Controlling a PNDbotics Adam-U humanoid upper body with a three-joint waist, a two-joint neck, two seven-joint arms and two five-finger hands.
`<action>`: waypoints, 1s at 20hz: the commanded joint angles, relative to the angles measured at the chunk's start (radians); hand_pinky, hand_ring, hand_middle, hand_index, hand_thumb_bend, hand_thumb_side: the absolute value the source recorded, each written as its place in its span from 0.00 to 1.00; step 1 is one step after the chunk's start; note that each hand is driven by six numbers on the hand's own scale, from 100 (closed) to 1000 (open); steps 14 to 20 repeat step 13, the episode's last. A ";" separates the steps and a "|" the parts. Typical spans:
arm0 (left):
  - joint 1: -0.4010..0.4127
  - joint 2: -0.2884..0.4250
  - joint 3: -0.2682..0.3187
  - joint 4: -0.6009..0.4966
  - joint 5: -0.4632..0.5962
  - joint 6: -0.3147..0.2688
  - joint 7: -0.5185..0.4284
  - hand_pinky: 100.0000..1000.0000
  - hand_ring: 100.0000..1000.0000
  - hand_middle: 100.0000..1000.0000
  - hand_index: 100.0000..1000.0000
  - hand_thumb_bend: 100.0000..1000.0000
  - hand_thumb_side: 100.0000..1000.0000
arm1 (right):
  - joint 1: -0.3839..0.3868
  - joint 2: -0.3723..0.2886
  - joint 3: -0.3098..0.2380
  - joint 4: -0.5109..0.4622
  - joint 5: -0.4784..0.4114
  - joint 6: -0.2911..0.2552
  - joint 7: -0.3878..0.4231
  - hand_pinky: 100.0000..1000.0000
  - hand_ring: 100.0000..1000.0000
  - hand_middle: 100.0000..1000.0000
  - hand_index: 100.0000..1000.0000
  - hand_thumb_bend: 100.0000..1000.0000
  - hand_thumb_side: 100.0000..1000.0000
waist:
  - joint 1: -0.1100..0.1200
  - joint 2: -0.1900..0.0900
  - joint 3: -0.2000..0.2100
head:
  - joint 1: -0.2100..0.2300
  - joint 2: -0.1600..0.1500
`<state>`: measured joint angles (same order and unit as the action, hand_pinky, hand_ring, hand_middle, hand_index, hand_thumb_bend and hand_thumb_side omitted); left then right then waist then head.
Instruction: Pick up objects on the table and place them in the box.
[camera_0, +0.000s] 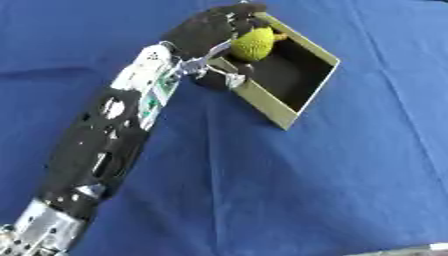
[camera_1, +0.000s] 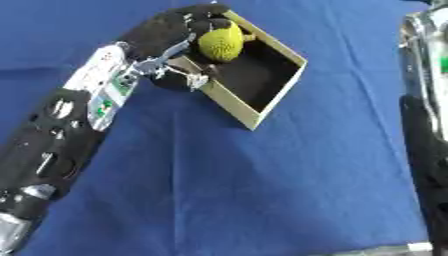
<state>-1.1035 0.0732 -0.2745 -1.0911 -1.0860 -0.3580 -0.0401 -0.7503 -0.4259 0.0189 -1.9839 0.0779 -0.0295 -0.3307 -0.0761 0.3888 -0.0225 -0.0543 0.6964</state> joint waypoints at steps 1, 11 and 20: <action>-0.009 0.023 0.014 -0.085 0.100 0.024 0.044 0.82 0.86 0.82 0.84 0.46 0.04 | -0.006 -0.029 -0.013 -0.016 0.002 0.000 -0.005 0.79 0.74 0.74 0.82 0.27 0.78 | 0.003 -0.030 0.005 | -0.007 0.005; 0.069 0.292 0.083 -0.557 0.720 0.248 0.043 0.80 0.81 0.76 0.78 0.35 0.01 | 0.042 -0.076 -0.047 -0.016 0.027 -0.009 -0.059 0.79 0.74 0.74 0.82 0.27 0.77 | 0.028 -0.056 0.077 | -0.070 0.051; 0.095 0.355 0.101 -0.638 0.799 0.275 0.056 0.80 0.81 0.76 0.78 0.37 0.00 | 0.047 -0.082 -0.049 -0.016 0.030 -0.009 -0.062 0.79 0.74 0.74 0.82 0.27 0.77 | 0.029 -0.058 0.085 | -0.080 0.051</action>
